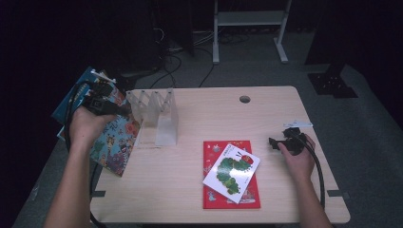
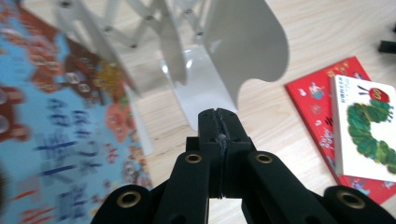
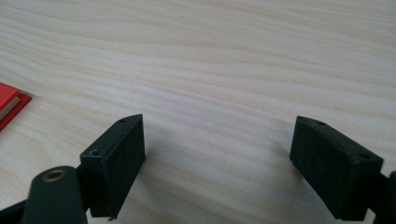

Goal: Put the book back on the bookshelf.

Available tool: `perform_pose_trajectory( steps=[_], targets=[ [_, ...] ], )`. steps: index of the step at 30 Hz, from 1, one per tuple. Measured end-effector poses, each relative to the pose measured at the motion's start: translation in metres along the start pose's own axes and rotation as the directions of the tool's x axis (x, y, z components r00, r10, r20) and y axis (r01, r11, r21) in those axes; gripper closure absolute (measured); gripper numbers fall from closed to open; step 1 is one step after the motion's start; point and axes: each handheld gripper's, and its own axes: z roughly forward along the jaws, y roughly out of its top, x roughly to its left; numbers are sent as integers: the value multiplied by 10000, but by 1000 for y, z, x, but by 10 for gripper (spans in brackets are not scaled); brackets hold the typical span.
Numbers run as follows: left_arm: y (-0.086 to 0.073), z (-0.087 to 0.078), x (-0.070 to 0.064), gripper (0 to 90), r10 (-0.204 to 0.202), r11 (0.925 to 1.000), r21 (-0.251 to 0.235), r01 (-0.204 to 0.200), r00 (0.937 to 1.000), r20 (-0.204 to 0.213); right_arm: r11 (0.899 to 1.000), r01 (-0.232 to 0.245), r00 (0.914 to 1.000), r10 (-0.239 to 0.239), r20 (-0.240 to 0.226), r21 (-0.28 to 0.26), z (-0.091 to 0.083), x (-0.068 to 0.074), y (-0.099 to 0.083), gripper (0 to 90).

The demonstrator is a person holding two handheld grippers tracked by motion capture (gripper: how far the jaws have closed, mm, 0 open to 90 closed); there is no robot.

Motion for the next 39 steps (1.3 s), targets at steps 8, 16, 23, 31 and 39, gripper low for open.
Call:
perform_pose_trajectory(
  steps=[8,16,23,31,39],
  targets=[
    [-10,24,-22,888,771,9970,7,-772,9955,545,10000,57,10000,-57,-57,-6,0,0,0,169],
    [-23,50,-35,865,1318,9912,-65,-1320,9835,1238,9998,194,9996,-194,-203,11,-2,0,-2,172],
    [-34,79,-47,866,1831,9826,41,-1858,9715,1503,9997,239,9993,-239,-289,-7,-8,0,-7,175],
    [-52,112,-58,795,2335,9719,-78,-2352,9597,1563,9993,375,9985,-372,-405,55,-10,2,-9,150],
    [-78,148,-58,675,2442,9676,309,-2507,9596,1400,9993,360,9986,-356,-394,95,-10,3,-9,127]
  ],
)
